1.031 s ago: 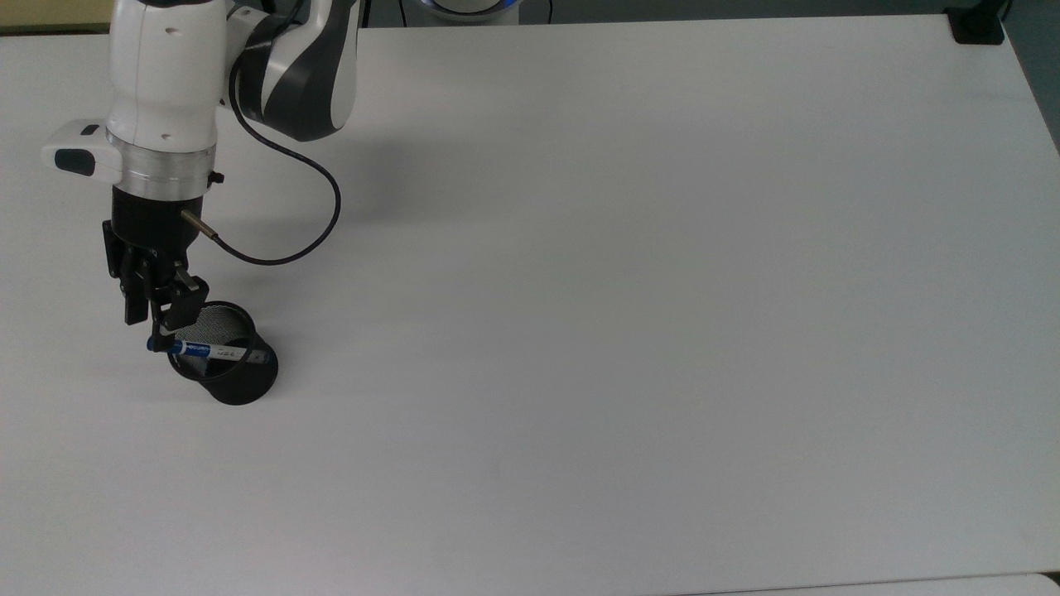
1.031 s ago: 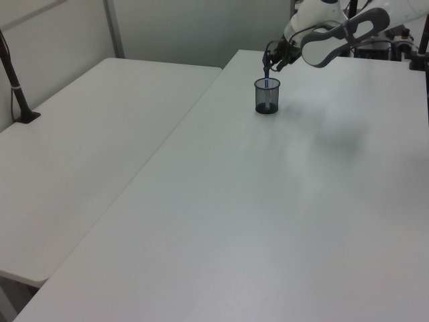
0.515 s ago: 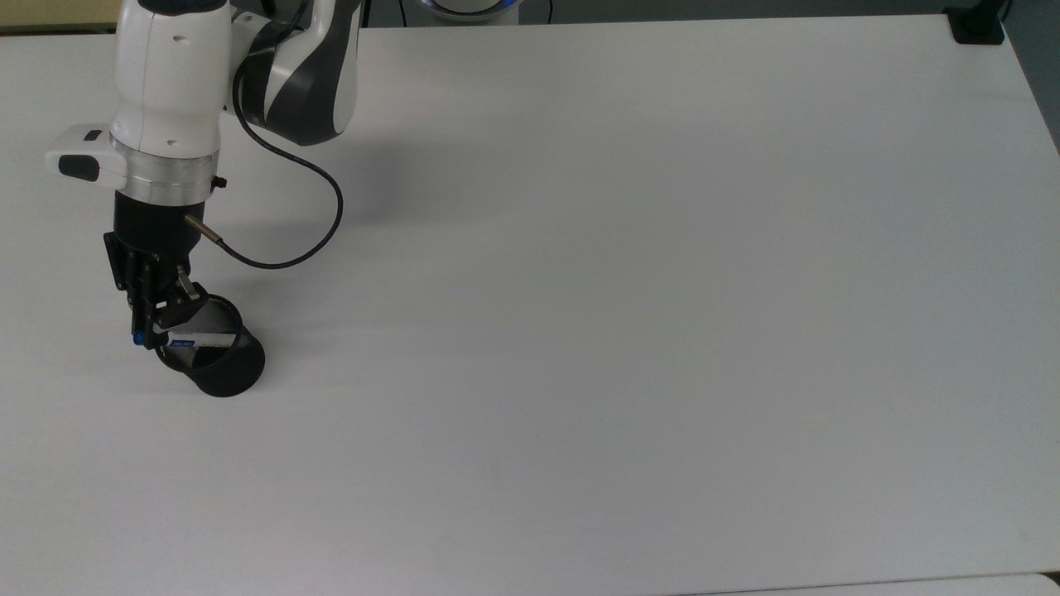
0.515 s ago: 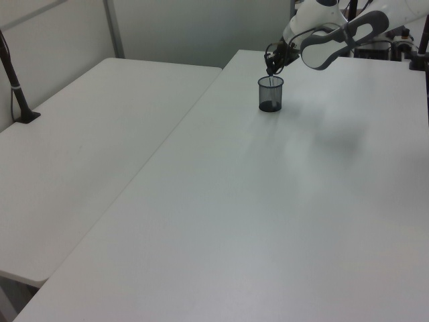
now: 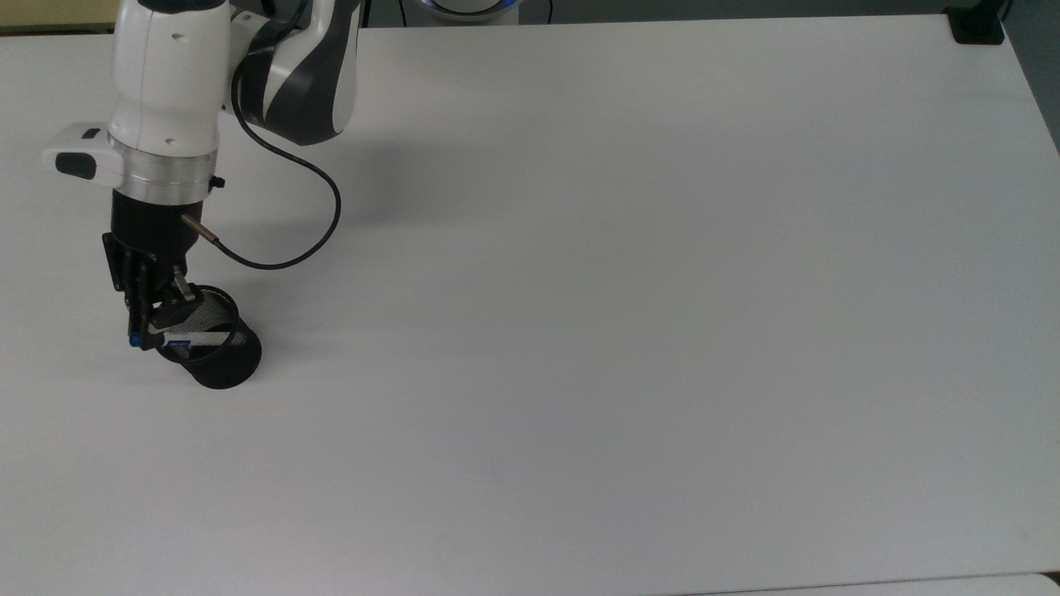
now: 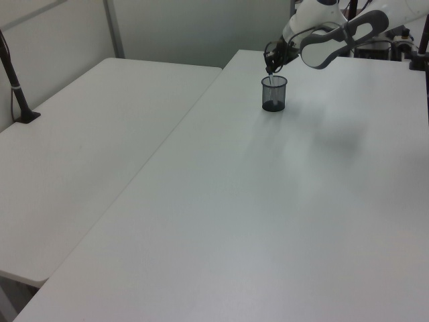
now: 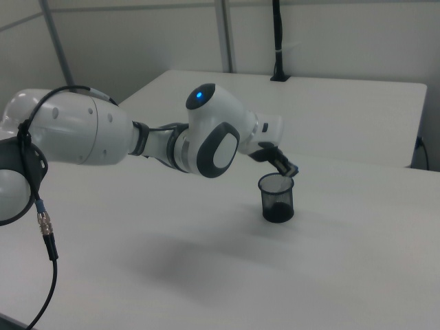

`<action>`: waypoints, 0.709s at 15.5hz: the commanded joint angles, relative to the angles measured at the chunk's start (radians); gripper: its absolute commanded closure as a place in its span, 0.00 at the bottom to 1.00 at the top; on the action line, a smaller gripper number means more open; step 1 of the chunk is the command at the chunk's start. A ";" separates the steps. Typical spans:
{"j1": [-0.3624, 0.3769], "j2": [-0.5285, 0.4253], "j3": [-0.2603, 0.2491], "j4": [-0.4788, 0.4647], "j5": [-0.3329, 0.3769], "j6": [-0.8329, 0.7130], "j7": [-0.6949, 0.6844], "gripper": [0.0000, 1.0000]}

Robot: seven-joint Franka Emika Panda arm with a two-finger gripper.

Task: Remove the marker
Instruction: 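Lift the marker up and out of the mesh cup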

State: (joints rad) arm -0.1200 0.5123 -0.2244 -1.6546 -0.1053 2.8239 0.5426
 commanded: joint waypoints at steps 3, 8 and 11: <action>0.002 -0.043 -0.010 0.075 -0.008 0.009 0.082 0.92; 0.009 -0.164 -0.009 0.052 -0.007 -0.004 0.082 0.92; 0.029 -0.225 -0.006 0.013 -0.010 -0.094 0.073 0.92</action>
State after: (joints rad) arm -0.1238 0.3814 -0.2248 -1.5599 -0.1053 2.8180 0.6020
